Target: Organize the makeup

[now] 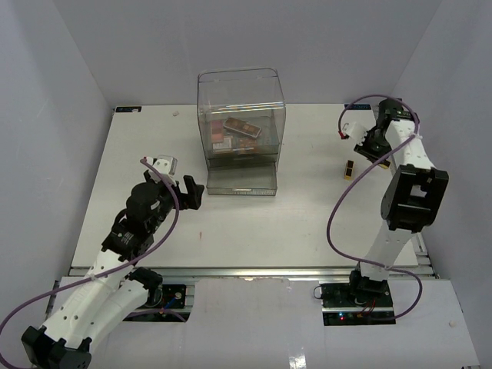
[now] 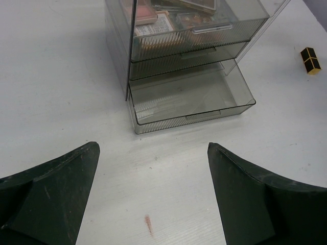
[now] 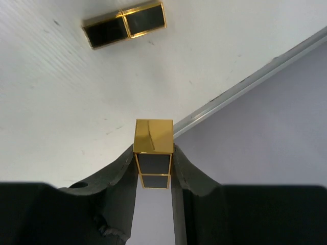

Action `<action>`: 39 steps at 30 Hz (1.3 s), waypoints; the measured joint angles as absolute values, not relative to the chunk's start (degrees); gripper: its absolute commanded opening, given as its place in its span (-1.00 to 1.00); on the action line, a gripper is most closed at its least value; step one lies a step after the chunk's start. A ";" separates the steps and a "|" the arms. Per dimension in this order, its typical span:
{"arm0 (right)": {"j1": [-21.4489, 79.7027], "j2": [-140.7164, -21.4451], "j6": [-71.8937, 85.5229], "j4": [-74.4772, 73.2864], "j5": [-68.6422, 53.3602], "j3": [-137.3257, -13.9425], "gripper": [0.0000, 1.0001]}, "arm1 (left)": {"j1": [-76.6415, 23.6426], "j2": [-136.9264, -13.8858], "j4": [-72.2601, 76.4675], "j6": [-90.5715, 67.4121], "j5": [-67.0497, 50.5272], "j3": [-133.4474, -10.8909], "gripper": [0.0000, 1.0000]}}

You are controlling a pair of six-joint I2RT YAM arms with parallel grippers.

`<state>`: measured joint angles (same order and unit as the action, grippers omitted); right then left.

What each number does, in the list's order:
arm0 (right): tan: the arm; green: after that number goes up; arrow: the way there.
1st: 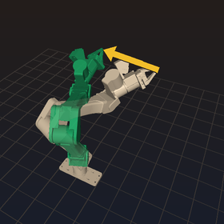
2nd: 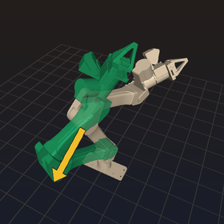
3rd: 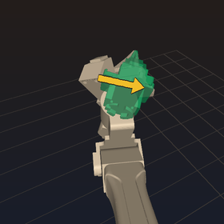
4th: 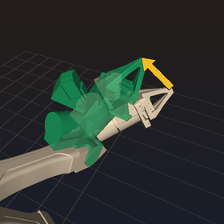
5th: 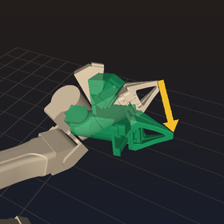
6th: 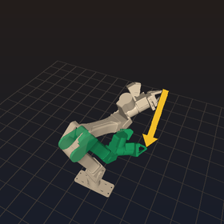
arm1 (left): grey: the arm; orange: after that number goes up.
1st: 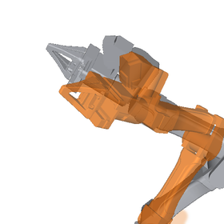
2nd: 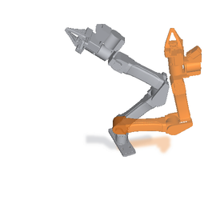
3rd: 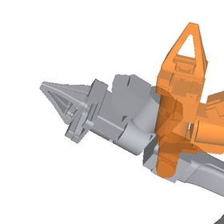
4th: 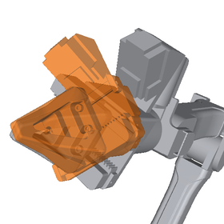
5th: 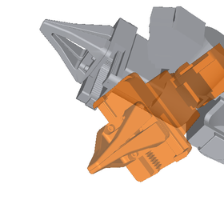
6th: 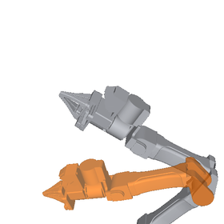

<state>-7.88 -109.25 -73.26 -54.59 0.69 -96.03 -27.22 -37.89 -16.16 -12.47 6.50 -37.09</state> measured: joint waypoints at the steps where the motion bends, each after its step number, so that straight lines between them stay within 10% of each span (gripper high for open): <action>1: -7.46 -105.24 -72.07 -54.07 -1.16 -93.90 -0.85 | -27.22 -37.56 -16.05 -12.47 6.40 -37.07 0.96; 14: 31.54 -75.54 -65.42 -50.52 -15.04 -73.05 -0.84 | -27.22 -34.16 -15.41 -12.49 5.60 -36.92 0.96; 25: 45.50 -98.78 -58.47 -40.02 -0.27 -86.48 -0.61 | -27.21 -33.09 -15.44 -12.49 6.57 -36.88 0.96; 35: 45.39 -108.35 -56.49 -32.69 9.92 -87.66 0.34 | -27.21 -32.62 -15.42 -12.48 6.83 -36.88 0.96; 39: 45.39 -108.38 -55.09 -31.10 10.57 -87.66 0.43 | -27.20 -32.69 -15.42 -12.47 6.48 -36.88 0.96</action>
